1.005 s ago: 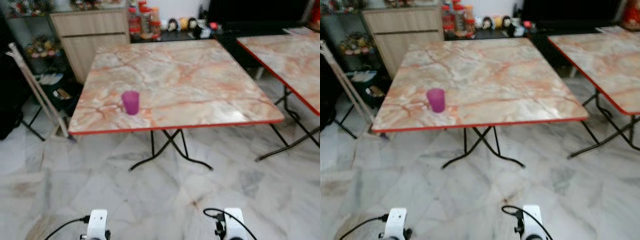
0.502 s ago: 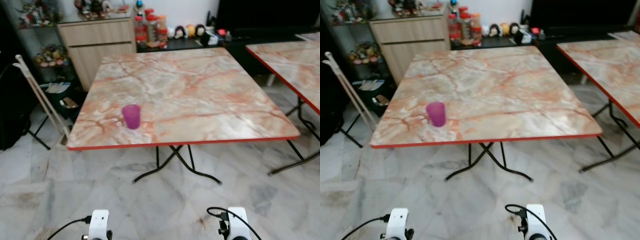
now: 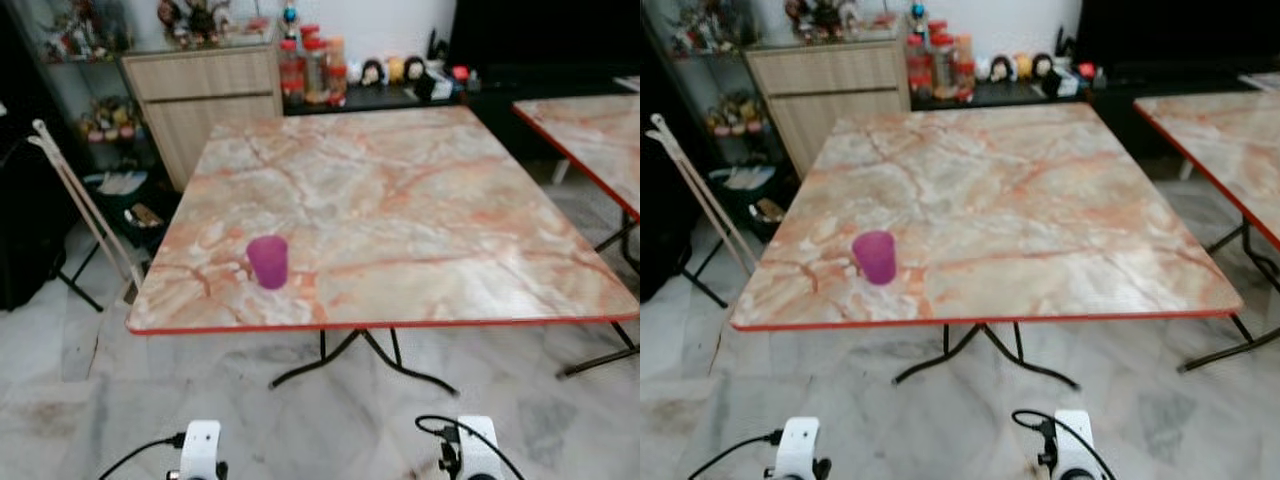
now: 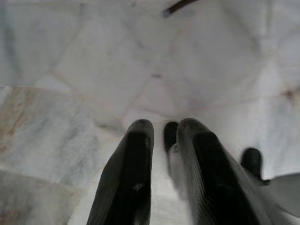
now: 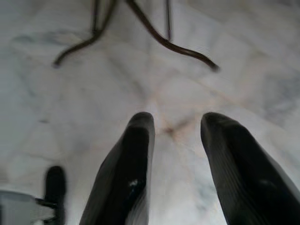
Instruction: Setting the table
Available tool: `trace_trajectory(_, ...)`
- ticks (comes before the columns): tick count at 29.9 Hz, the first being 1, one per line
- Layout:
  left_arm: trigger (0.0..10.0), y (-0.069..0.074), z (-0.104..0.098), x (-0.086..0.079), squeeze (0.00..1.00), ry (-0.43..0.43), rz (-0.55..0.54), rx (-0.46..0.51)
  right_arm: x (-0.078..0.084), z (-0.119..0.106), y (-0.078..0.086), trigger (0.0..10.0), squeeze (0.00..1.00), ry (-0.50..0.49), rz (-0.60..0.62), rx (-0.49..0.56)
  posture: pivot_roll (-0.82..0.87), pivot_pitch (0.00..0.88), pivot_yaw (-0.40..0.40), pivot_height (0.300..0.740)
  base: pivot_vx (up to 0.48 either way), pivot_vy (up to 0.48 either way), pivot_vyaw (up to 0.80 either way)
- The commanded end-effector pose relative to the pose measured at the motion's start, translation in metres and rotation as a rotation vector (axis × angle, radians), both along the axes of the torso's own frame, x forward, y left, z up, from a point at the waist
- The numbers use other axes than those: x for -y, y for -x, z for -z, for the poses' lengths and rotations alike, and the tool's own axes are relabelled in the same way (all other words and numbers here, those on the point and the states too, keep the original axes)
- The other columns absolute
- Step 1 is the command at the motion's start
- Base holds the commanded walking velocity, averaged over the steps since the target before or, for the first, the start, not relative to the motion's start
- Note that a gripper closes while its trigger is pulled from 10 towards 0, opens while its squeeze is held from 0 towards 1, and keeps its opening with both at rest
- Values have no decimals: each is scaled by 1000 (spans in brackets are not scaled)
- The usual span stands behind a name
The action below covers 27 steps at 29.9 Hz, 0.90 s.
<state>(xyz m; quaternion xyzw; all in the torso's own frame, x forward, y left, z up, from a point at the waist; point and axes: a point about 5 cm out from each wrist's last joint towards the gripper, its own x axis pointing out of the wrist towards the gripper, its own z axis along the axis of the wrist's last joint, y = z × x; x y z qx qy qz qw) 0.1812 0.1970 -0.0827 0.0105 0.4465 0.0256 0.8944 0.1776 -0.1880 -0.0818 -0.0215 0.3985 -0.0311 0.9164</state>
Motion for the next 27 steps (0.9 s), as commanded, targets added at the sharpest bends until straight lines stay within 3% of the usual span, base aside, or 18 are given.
trace_trajectory(1,10000,-4,-1,2,0,-1,6,8,0,0,-1,10000,0,2,-1,-1,-51,0,30,740,307,0,0)
trace_trajectory(10,10000,0,0,0,0,-29,25,4,-1,1,0,10000,0,5,-12,-9,-38,0,26,740,0,0,0)
trace_trajectory(17,10000,9,-1,-15,0,-79,3,50,-3,3,4,10000,0,14,-31,-29,-17,0,28,740,0,0,0)
trace_trajectory(19,10000,8,-5,-23,0,-82,-35,97,-2,3,5,10000,0,14,-36,-34,-15,0,28,740,0,0,0)
trace_trajectory(20,10000,0,-12,-28,0,-72,-76,170,-2,4,6,10000,0,14,-37,-37,-3,0,25,740,0,0,0)
trace_trajectory(22,10000,-6,-18,-31,0,-64,-96,226,-2,4,6,10000,0,13,-36,-36,9,0,21,740,0,0,0)
trace_trajectory(26,10000,-36,-49,-44,0,-45,-188,453,-3,6,9,10000,0,15,-56,-56,35,0,8,740,0,0,0)
trace_trajectory(27,10000,-43,-56,-46,1000,-52,-196,494,-4,6,10,10000,0,15,-62,-61,40,0,4,740,0,0,0)
